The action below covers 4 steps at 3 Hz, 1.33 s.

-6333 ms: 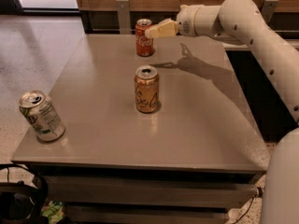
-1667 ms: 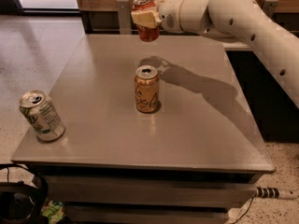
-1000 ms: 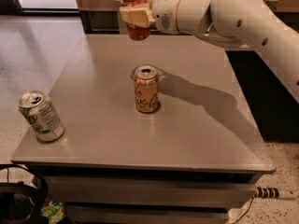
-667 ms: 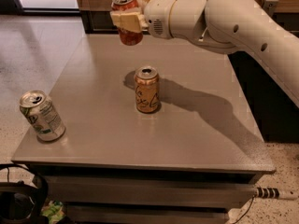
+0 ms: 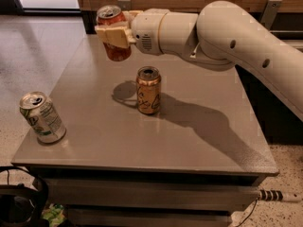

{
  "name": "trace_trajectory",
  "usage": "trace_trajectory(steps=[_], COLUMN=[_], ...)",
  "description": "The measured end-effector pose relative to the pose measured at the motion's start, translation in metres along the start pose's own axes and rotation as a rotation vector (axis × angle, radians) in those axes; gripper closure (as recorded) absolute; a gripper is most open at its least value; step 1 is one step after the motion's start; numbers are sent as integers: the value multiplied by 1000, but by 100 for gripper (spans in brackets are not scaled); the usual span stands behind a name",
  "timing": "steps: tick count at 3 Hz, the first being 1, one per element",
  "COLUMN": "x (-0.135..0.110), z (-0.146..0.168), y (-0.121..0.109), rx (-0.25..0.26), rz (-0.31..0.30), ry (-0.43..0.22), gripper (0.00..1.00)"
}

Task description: Move coke can near 7up can

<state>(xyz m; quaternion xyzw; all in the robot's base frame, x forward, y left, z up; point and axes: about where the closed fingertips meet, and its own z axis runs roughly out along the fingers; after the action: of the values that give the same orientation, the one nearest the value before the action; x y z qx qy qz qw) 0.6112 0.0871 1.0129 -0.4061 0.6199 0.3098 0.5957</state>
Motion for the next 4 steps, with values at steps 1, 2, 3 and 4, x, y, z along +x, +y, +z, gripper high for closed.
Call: trace_trajectory(steps=[1, 2, 3, 4], x=[6, 9, 9, 20], z=[0, 2, 2, -5], y=[39, 69, 69, 105], rx=[-73, -145, -145, -157], rz=[42, 44, 44, 58], ry=[-8, -9, -9, 11], gripper=[100, 100, 100, 100])
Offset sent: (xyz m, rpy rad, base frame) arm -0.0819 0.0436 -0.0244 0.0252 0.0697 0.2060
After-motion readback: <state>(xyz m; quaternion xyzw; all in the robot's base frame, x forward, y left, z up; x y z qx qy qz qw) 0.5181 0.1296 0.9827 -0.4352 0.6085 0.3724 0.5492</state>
